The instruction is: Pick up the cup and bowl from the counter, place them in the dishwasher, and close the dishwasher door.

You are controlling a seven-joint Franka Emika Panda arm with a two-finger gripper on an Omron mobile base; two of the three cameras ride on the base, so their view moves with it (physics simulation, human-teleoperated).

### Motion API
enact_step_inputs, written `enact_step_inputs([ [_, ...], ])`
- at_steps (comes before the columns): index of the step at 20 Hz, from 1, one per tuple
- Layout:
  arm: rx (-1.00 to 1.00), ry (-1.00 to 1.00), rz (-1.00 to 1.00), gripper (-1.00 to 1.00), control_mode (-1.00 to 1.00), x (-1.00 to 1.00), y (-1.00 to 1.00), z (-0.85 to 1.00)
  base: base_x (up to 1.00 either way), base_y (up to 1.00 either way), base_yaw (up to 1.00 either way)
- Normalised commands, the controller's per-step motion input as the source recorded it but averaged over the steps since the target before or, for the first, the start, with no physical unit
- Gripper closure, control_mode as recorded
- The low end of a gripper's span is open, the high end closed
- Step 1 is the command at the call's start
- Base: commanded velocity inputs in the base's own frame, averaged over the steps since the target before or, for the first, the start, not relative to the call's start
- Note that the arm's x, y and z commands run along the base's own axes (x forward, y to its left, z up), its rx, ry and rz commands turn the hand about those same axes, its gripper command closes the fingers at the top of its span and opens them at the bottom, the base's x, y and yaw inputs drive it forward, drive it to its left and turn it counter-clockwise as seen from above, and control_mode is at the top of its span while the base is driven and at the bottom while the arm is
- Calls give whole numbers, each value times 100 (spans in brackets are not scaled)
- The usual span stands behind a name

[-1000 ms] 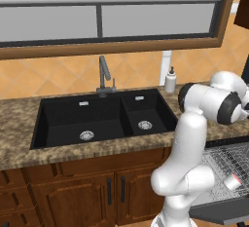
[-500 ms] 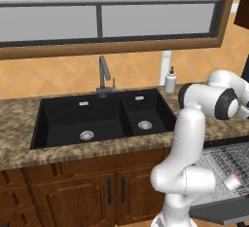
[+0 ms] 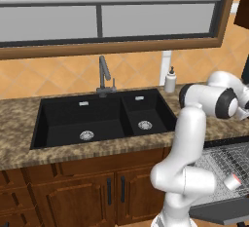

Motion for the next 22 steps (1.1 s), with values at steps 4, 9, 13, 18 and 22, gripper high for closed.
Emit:
enact_step_inputs([
  [4,0,0,-6,-100,-100,26,-5,-18,0,0,0],
  [9,0,5,-1,-100,-100,33,-20,-24,0,0,0],
  [13,0,2,0,-100,-100,33,-50,-16,0,0,0],
  [18,0,0,-1,-100,-100,27,-19,0,0,0,0],
  [22,0,0,0,-100,-100,22,-23,-3,0,0,0],
])
